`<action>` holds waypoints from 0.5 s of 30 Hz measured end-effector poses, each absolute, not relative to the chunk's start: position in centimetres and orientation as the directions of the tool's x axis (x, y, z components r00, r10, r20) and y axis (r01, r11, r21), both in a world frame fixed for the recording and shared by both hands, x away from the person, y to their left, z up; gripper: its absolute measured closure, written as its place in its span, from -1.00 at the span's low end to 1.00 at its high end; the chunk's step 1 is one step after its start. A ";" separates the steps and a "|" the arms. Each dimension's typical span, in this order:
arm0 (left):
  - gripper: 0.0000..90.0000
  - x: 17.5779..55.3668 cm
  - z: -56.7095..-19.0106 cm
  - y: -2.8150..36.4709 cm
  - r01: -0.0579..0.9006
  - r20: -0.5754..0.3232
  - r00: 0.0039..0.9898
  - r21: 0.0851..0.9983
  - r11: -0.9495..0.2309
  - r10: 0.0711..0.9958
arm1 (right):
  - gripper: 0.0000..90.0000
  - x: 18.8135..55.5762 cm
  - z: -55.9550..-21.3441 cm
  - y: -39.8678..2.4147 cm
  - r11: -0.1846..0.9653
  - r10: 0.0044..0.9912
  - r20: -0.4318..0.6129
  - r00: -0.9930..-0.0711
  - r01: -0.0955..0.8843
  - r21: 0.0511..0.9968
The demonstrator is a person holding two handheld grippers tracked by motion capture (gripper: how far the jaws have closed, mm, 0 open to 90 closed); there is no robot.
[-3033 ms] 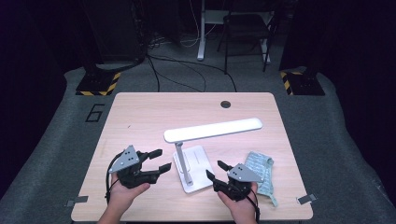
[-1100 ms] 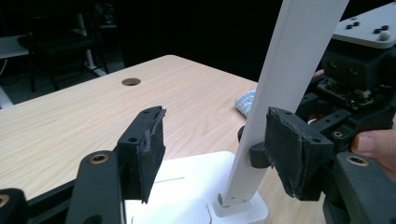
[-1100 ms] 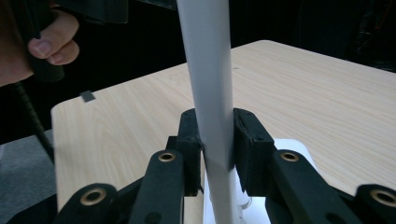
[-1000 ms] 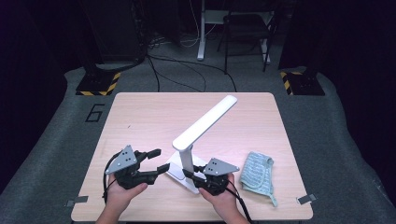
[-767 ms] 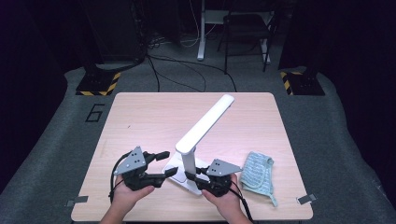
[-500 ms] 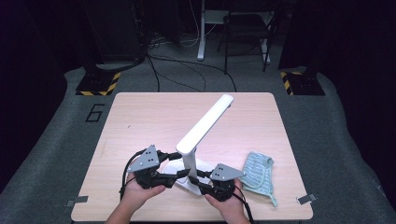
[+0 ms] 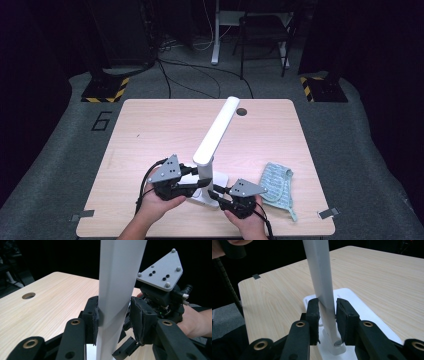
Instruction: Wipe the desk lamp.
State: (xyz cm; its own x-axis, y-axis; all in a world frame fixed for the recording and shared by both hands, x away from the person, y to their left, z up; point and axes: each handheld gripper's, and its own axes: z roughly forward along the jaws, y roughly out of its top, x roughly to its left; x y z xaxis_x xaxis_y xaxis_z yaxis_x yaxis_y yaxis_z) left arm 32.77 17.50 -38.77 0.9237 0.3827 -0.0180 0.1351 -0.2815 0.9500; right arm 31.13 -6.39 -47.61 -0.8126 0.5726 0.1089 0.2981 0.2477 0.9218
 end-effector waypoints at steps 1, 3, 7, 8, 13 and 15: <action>0.38 32.7 -38.8 17.5 0.140 -0.022 0.923 0.949 -0.281 0.384 | 0.60 31.2 -47.6 -6.3 0.250 0.572 0.106 -0.813 0.296 0.922; 0.41 32.7 -38.7 17.5 0.144 -0.024 0.919 0.949 -0.279 0.394 | 0.59 31.3 -47.6 -6.3 0.249 0.579 0.103 -0.809 0.295 0.922; 0.51 32.9 -38.7 17.5 0.153 -0.028 0.912 0.949 -0.276 0.409 | 0.58 31.6 -47.6 -6.2 0.242 0.599 0.107 -0.793 0.307 0.920; 0.53 33.0 -38.7 17.5 0.158 -0.034 0.911 0.949 -0.272 0.411 | 0.57 31.7 -47.6 -6.2 0.239 0.601 0.108 -0.792 0.308 0.921; 0.63 33.2 -38.6 17.0 0.161 -0.020 0.896 0.945 -0.283 0.443 | 0.56 32.5 -47.7 -6.5 0.223 0.603 0.114 -0.790 0.304 0.926; 0.63 33.4 -38.6 16.8 0.163 -0.016 0.890 0.945 -0.284 0.456 | 0.56 32.7 -47.8 -6.7 0.216 0.608 0.122 -0.784 0.311 0.926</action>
State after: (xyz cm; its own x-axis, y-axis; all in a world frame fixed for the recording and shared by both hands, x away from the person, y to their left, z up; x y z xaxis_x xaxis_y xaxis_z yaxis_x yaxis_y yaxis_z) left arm 33.37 16.79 -38.55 0.8899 0.4558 -0.0161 0.1625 -0.2839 0.9450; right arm 32.75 -6.68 -47.78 -0.7842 0.6084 0.1219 0.3112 0.2156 0.9256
